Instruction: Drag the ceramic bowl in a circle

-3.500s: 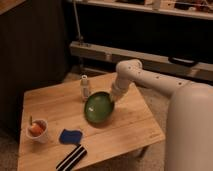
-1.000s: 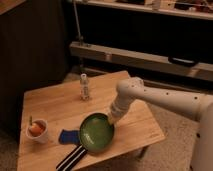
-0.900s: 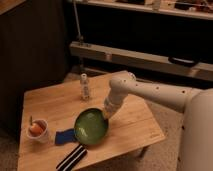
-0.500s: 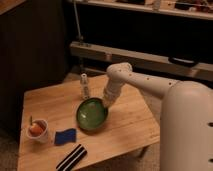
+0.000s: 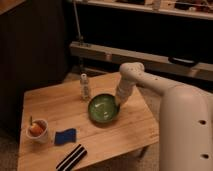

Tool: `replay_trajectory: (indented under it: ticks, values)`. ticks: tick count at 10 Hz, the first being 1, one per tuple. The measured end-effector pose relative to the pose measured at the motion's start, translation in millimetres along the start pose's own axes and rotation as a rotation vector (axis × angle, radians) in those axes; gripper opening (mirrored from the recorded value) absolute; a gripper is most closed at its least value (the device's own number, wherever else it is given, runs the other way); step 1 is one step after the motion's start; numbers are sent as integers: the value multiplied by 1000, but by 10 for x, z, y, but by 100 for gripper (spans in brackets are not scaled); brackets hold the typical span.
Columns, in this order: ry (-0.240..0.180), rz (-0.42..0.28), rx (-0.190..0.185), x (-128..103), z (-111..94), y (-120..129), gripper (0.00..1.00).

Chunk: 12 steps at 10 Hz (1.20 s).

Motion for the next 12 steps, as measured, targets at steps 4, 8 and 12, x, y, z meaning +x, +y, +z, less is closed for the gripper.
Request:
replay_trajectory:
  ticks: [4,8,12]
  values:
    - [2,63,17,554,-21,-734,12]
    - [-19,-23,69,1414,-187,-729,12]
    - [-21,-140,72,1582,-111,-322,12]
